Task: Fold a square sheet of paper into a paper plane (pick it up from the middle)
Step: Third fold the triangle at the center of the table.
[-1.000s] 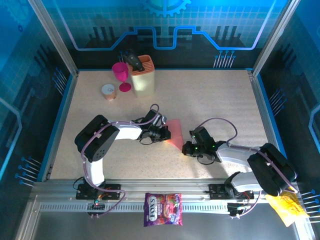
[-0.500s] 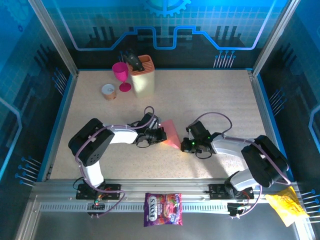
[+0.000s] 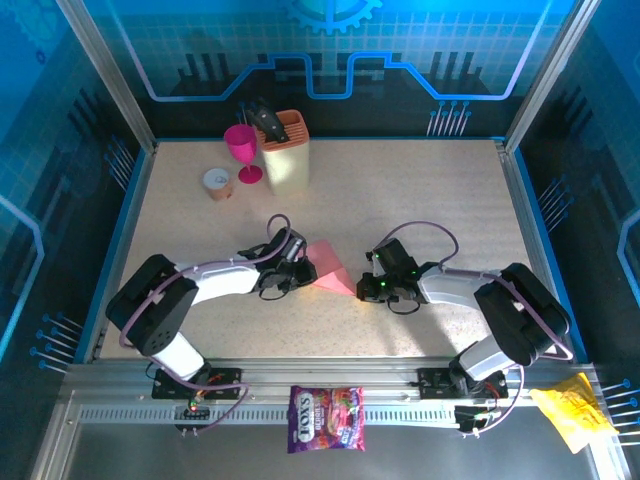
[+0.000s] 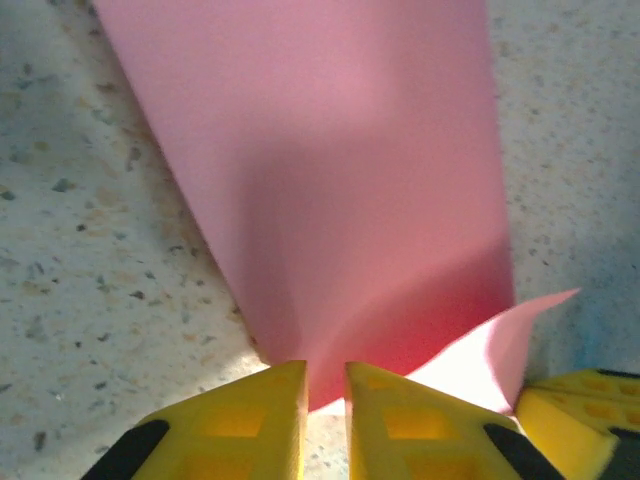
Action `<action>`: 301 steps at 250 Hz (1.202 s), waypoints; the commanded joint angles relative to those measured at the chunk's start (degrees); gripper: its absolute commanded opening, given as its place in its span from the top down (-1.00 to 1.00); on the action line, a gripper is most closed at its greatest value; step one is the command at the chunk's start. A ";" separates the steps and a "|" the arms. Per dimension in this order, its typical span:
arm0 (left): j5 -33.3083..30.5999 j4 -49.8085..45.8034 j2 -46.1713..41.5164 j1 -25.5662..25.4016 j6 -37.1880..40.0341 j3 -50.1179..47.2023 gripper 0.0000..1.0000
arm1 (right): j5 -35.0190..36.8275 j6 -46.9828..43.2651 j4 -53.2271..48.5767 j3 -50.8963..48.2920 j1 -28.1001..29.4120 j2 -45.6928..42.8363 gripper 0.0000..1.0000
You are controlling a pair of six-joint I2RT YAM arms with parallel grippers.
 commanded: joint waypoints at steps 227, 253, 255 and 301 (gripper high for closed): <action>-6.42 11.09 11.28 -11.28 -13.87 0.65 1.00 | 7.33 -1.05 -12.96 -1.14 -0.09 9.91 1.00; -6.76 11.23 10.77 -10.53 -14.34 -0.76 1.00 | 7.82 -1.05 -13.48 -0.64 -0.03 10.75 1.00; -6.79 11.29 10.79 -10.50 -14.58 -0.80 1.00 | 7.87 -0.98 -13.54 -0.57 0.01 10.83 1.00; -6.67 10.45 9.65 -8.11 -13.61 -1.96 1.00 | 8.62 -0.88 -14.26 0.07 0.51 12.01 1.00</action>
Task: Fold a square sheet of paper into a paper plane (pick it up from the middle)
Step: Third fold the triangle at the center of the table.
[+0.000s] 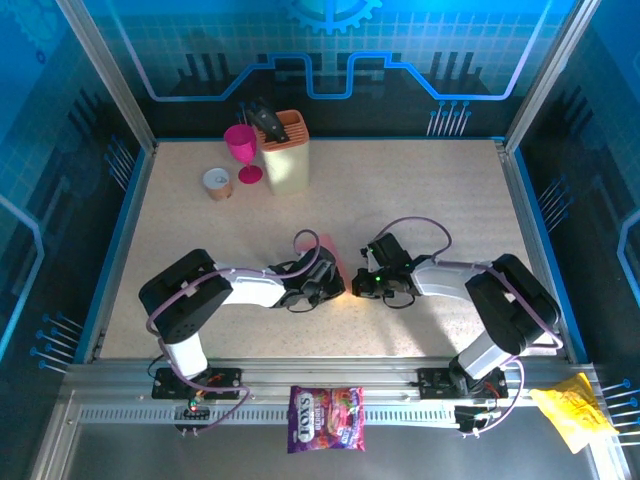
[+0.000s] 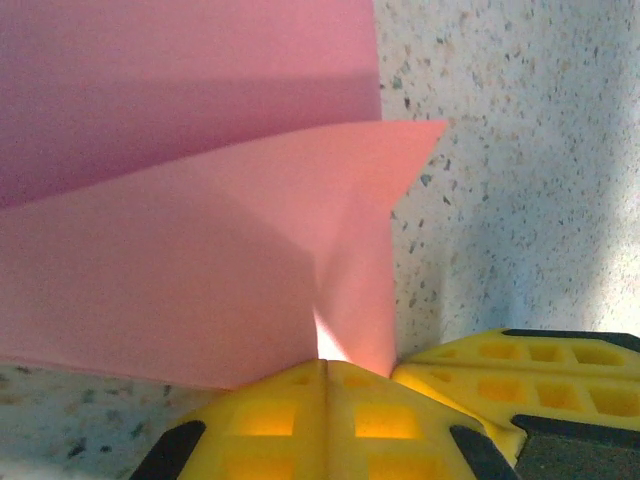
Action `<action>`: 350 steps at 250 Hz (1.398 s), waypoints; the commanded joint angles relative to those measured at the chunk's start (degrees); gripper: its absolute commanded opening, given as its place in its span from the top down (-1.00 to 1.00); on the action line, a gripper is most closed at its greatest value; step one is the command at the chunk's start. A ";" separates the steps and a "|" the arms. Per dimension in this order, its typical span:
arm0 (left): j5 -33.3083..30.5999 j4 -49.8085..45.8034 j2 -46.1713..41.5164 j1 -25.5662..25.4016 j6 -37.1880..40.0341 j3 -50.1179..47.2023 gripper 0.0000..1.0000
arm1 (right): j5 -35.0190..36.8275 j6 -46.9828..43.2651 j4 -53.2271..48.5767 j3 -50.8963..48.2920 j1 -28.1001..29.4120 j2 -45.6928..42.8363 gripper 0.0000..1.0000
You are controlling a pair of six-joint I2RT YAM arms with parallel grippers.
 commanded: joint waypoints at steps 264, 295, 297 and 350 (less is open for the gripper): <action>-4.42 -6.97 -6.49 22.66 7.78 -14.99 1.00 | 10.98 -0.01 -13.28 -3.15 1.25 9.75 1.00; -3.41 -7.18 -8.43 27.09 9.53 -16.89 1.00 | 10.97 -0.04 -13.29 -3.15 1.27 9.65 1.00; -3.29 -7.28 -8.66 27.26 9.66 -16.90 1.00 | 11.01 -0.09 -13.33 -3.15 1.27 9.68 1.00; 0.95 -9.56 -15.97 26.18 12.28 -14.47 1.00 | 10.84 -0.24 -13.15 -3.15 1.35 9.77 1.00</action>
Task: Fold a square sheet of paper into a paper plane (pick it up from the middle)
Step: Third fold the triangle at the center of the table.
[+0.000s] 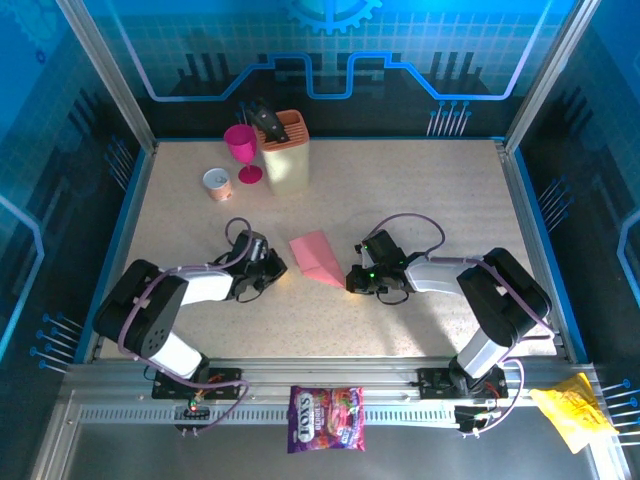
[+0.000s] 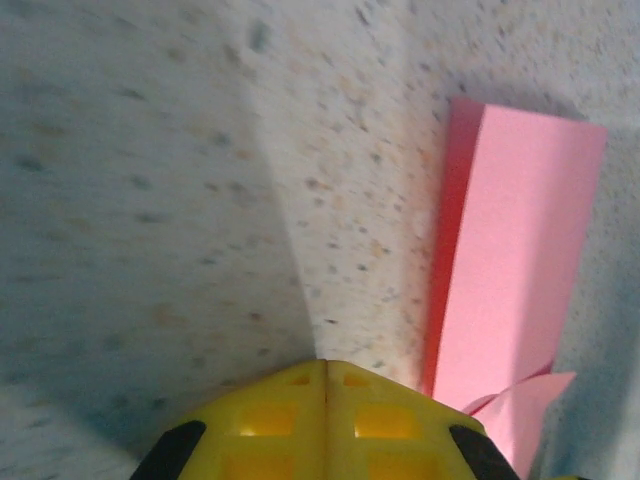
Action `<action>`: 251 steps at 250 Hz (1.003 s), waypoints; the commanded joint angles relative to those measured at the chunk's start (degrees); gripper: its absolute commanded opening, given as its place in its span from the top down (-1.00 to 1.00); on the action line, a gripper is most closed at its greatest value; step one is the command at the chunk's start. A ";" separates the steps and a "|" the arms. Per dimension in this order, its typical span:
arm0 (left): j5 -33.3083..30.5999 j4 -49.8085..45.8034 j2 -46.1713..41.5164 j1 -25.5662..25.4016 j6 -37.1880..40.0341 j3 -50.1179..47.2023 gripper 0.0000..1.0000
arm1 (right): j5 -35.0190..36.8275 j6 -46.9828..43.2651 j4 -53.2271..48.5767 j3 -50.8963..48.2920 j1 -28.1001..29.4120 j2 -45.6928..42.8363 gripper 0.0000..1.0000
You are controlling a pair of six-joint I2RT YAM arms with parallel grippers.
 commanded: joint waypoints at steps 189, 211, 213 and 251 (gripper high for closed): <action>-2.94 -8.91 12.75 -13.38 10.17 12.71 1.00 | 9.53 -0.17 -17.44 -5.72 0.09 0.07 0.98; -3.32 -8.28 13.33 -13.36 8.87 11.21 1.00 | 9.33 0.03 -20.26 -5.56 -0.53 -6.62 0.73; -3.26 -8.20 13.35 -13.35 8.74 11.04 1.00 | 9.35 0.00 -20.61 -5.45 -0.59 -7.31 0.71; -4.82 -7.69 12.33 -13.37 3.83 8.16 1.00 | 9.66 1.62 -25.17 -4.48 -0.77 -18.53 0.63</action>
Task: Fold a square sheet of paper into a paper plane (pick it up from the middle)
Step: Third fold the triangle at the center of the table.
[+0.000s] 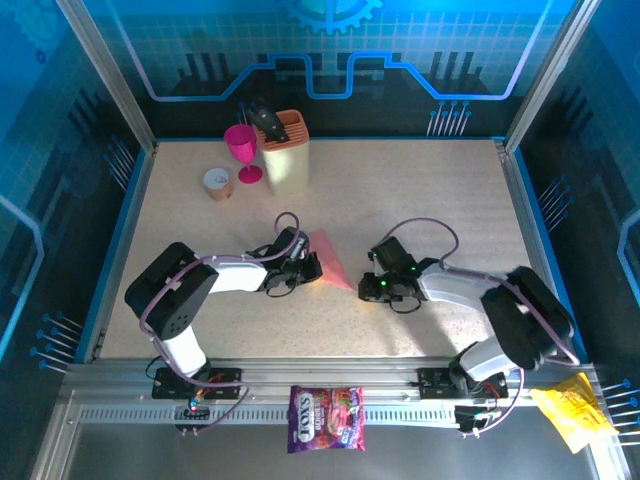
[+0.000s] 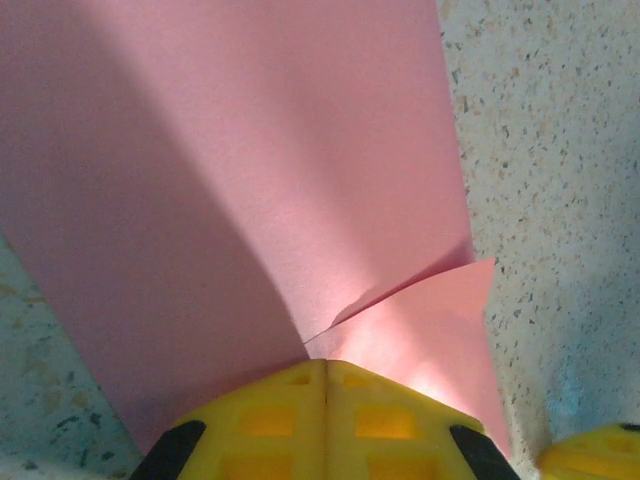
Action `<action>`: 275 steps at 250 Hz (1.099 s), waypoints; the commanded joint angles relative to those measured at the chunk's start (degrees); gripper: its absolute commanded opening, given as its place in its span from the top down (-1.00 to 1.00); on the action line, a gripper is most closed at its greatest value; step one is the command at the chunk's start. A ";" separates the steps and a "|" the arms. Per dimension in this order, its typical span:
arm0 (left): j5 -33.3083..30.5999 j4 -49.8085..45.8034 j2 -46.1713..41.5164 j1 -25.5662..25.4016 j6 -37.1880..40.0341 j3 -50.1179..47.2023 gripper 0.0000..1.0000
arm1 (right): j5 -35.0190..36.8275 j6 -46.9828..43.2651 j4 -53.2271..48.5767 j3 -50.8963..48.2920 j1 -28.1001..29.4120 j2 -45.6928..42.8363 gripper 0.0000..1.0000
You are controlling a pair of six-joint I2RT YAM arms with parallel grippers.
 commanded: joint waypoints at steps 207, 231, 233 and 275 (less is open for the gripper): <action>-14.74 -7.26 1.91 -9.81 -30.71 -9.66 1.00 | 9.83 28.83 38.01 -3.28 9.60 6.21 1.00; -14.33 -6.32 2.66 -9.82 -30.81 -10.08 1.00 | 8.13 32.12 50.95 -5.25 9.77 13.31 1.00; -14.31 -6.39 2.81 -9.78 -30.82 -10.09 1.00 | 8.01 32.36 52.09 -5.43 9.84 13.96 1.00; -14.17 -5.41 4.38 -9.80 -31.79 -10.94 1.00 | 8.84 40.08 72.14 -8.61 10.96 27.54 1.00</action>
